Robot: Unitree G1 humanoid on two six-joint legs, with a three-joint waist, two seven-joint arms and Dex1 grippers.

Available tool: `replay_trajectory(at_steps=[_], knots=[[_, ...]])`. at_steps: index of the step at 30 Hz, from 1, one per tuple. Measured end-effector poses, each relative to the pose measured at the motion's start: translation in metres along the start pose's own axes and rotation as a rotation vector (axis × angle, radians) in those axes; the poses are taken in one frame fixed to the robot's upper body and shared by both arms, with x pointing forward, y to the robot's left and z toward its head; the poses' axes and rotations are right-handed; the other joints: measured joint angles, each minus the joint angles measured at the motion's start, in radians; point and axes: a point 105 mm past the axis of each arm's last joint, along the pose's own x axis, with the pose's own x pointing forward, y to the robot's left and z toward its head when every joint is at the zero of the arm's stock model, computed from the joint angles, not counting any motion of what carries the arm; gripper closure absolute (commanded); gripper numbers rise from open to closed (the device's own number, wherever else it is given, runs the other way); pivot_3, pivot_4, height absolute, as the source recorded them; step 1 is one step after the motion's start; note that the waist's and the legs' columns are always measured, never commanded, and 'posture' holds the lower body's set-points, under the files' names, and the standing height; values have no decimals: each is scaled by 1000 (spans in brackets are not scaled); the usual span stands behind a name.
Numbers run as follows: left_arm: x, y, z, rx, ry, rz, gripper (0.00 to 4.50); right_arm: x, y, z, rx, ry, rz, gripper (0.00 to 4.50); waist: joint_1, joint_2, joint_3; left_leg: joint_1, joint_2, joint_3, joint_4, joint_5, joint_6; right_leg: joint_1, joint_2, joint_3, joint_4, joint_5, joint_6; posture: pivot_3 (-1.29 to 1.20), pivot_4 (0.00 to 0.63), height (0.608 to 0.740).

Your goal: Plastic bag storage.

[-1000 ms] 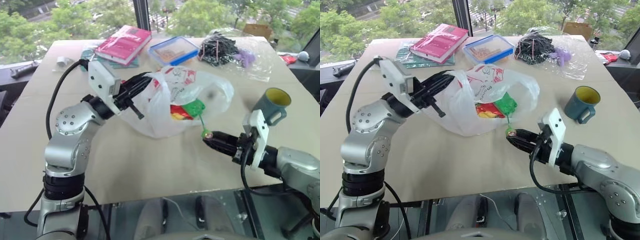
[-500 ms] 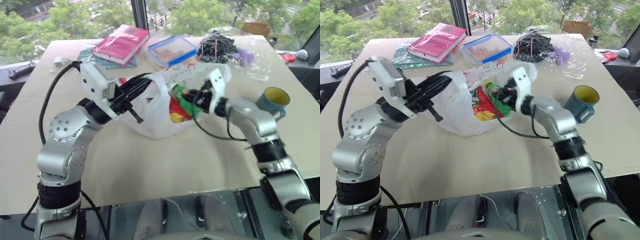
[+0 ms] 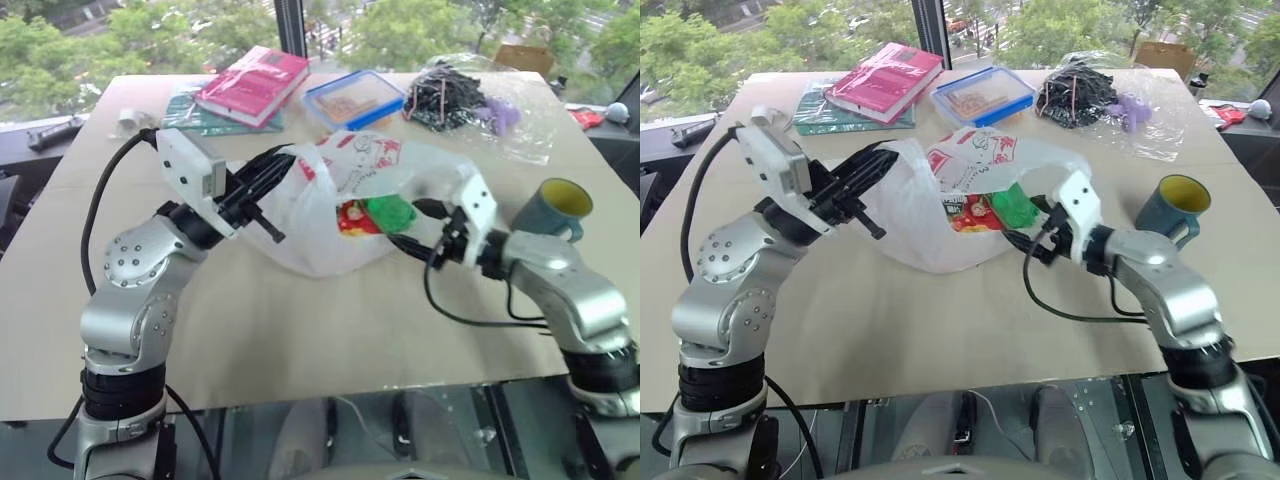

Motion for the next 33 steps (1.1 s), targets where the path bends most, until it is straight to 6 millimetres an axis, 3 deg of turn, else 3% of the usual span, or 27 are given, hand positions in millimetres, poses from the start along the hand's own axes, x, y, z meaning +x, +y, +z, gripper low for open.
replay_trajectory(at_steps=[3,11,15,26,29,33], knots=[[2,3,-3,-5,-5,-2,4500,-27,-2,6,-3,17,-114,330,2,0,0,2,0,0,1,-1,3,2,1,0,0,0,0,0,150,740],[15,3,-9,-18,-18,-39,4500,-101,-74,-8,55,138,-736,330,2,-1,-1,1,-1,1,3,-1,2,2,1,1,0,1,0,0,150,740],[16,0,-9,-18,-21,-52,4500,-119,-86,-17,78,177,-853,330,1,-1,-1,1,-1,1,2,-1,2,2,2,1,-1,1,0,0,150,740],[18,-3,-9,-18,-23,-54,4500,-144,-114,-69,226,304,-955,330,1,0,-1,1,-1,1,2,-2,3,2,2,2,-1,1,0,0,150,740],[18,-4,-7,-13,-27,-53,4500,-142,-120,-76,233,302,-942,1144,1,0,-1,1,-1,2,2,-2,3,2,2,2,-1,1,0,0,150,740],[18,-4,-6,-11,-28,-51,4500,-135,-121,-81,212,306,-894,2984,1,0,-1,1,-1,2,2,-2,3,2,2,2,-1,1,0,0,150,740]])
